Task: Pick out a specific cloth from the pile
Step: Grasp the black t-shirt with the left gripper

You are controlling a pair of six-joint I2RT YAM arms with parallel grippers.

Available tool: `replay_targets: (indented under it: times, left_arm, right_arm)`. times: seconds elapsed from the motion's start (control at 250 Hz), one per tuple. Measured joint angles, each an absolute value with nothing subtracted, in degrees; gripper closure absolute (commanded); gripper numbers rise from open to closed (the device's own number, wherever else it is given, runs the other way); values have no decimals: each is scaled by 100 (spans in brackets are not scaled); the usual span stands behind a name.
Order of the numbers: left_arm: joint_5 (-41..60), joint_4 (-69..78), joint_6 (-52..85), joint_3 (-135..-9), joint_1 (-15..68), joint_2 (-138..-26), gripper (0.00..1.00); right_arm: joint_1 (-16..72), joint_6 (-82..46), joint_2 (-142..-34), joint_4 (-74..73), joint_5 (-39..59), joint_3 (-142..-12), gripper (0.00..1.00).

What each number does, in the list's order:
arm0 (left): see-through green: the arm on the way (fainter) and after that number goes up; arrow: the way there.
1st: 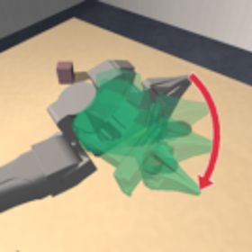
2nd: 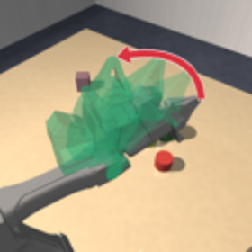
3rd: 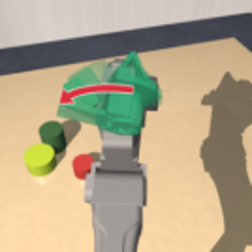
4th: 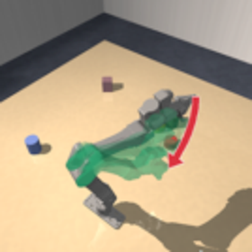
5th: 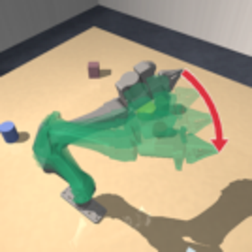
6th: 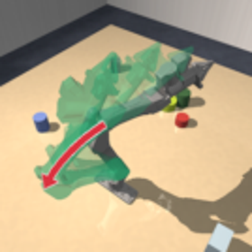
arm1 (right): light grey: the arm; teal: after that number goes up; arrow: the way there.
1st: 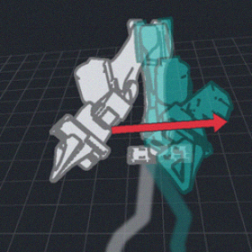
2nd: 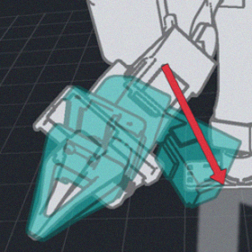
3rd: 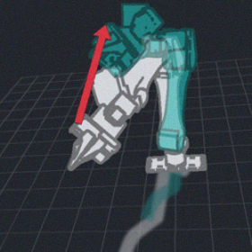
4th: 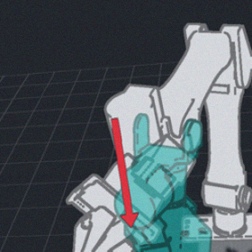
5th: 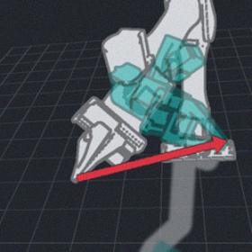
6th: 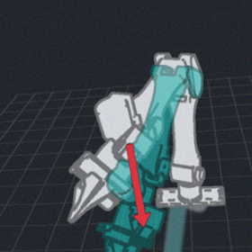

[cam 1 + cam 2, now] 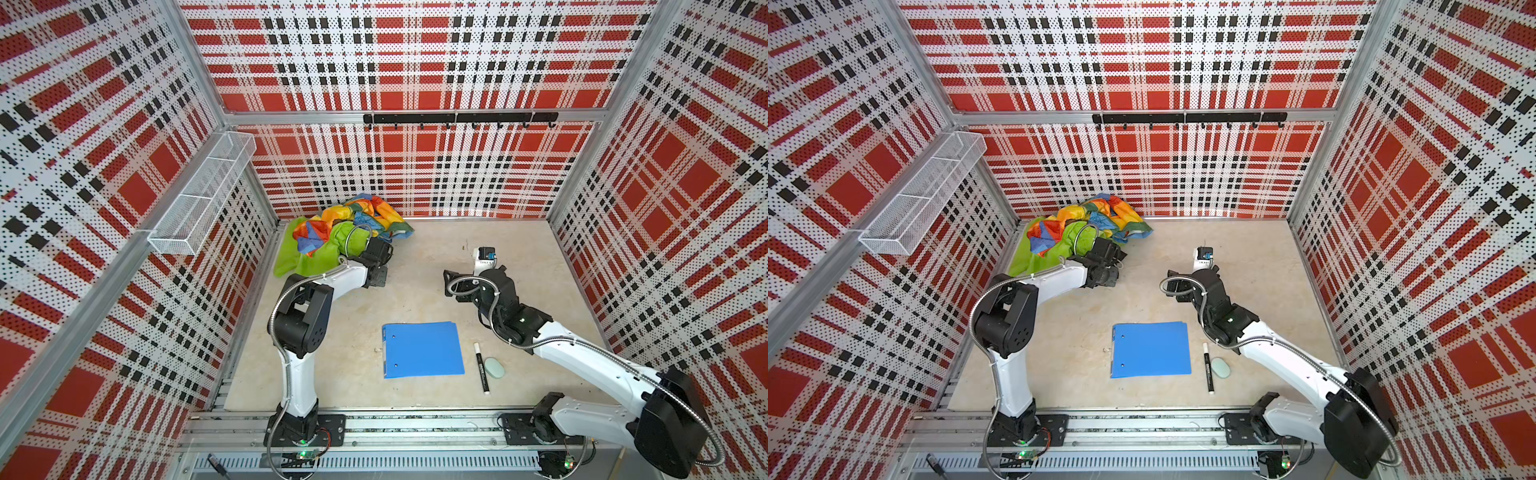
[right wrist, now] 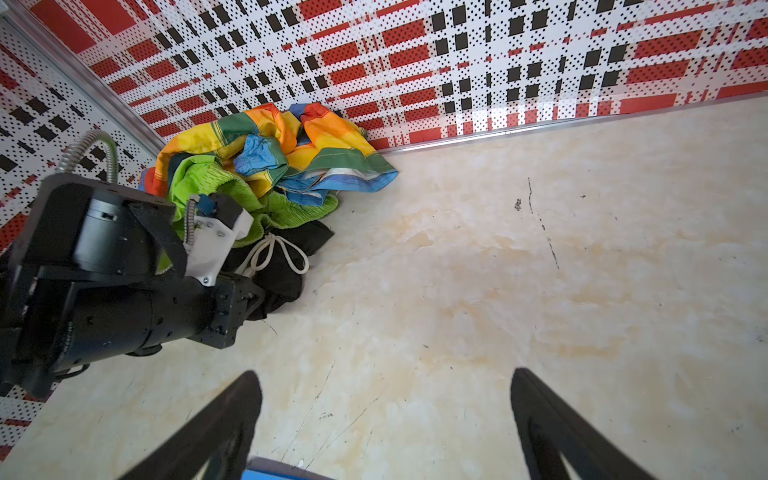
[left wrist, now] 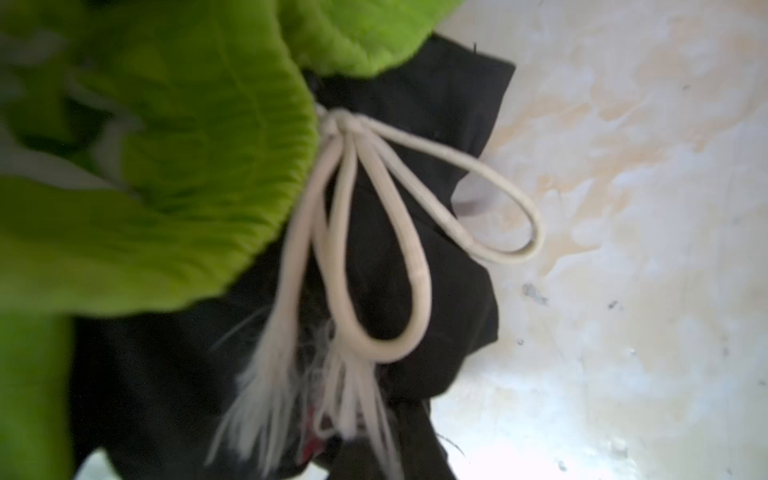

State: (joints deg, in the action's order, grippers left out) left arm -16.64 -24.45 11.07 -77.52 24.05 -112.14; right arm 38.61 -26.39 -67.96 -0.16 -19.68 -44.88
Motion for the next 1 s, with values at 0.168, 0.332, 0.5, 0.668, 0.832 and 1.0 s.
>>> replay_targets:
  times: [0.168,0.332,0.5,0.668,0.832,1.0]
  left_arm:
    - [-1678,-2753,1052,-7837,2443,-10414,95]
    - [-1634,-2936,1007,-8195,2344,-9607,94]
    - [-1387,-3175,982,-8547,2126,-9214,94]
    - [-923,-3326,934,-8836,1872,-9109,95]
    - [-403,-3330,757,-8932,1796,-8921,96]
    - [38,-3288,657,-8936,1767,-8698,95]
  right_arm:
    - [3861,-2707,-6788,-16,-1977,-4477,0]
    - [3861,-2764,-6788,-19,-1973,-4477,0]
    - [3861,-2770,-6785,-19,-1973,-4477,0]
    - [3861,-2788,-6783,-21,-1973,-4475,0]
    - [3861,-2792,-6783,-23,-1970,-4475,0]
    - [3861,-2792,-6783,-21,-1968,-4475,0]
